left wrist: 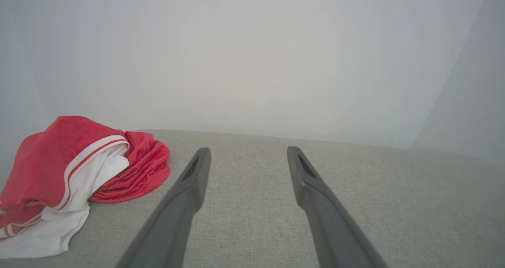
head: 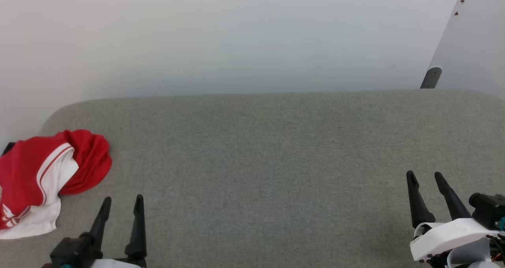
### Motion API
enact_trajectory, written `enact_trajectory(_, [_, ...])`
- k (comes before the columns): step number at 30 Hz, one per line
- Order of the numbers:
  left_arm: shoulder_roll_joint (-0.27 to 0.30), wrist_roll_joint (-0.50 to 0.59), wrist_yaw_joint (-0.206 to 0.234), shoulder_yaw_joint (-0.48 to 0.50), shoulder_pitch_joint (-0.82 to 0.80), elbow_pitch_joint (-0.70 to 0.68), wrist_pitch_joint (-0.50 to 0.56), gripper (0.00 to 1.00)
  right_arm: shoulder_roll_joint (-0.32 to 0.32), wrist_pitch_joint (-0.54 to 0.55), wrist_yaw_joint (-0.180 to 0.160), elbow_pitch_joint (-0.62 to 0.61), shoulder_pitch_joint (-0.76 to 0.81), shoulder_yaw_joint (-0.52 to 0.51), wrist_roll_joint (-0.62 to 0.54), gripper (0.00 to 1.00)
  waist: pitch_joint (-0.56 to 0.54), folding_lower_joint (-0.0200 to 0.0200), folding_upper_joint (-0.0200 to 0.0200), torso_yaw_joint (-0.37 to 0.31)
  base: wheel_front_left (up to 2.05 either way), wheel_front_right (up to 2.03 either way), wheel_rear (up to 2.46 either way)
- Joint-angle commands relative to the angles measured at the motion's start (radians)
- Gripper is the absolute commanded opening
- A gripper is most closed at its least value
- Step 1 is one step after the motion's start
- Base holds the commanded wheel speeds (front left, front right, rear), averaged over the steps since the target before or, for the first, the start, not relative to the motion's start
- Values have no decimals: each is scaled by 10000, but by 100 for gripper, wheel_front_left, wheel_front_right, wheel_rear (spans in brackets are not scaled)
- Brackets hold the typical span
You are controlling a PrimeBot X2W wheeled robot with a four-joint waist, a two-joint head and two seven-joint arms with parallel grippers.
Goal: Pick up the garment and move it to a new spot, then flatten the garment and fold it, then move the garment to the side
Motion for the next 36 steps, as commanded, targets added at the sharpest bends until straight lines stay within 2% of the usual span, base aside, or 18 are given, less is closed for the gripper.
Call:
enact_trajectory(1, [35, 169, 13, 14, 71, -71, -56, 100, -20, -76, 7, -59, -160, -5, -164, 100, -2, 0, 0, -4, 0, 0, 0])
enact_trajectory(6, [73, 388, -12, 0, 144, -119, -144, 100, 1, -85, 7, -97, -137, -30, -461, 100, -14, 0, 0, -24, 0, 0, 0])
enact_trajectory(24, [89, 316, -46, 1, 92, 28, -120, 100, 2, -31, 7, -136, -101, -60, -454, 100, 28, 0, 0, -5, 0, 0, 0])
enact_trajectory(30, [126, 233, 176, 123, -9, 241, -10, 100, -13, 35, 8, -152, 56, 70, -403, 100, -151, 0, 0, 523, 0, 0, 0])
enact_trajectory(36, [238, 200, 348, 251, 43, 241, 114, 100, 12, 89, 8, -77, 230, 374, -269, 100, -459, 0, 0, 1481, 0, 0, 0])
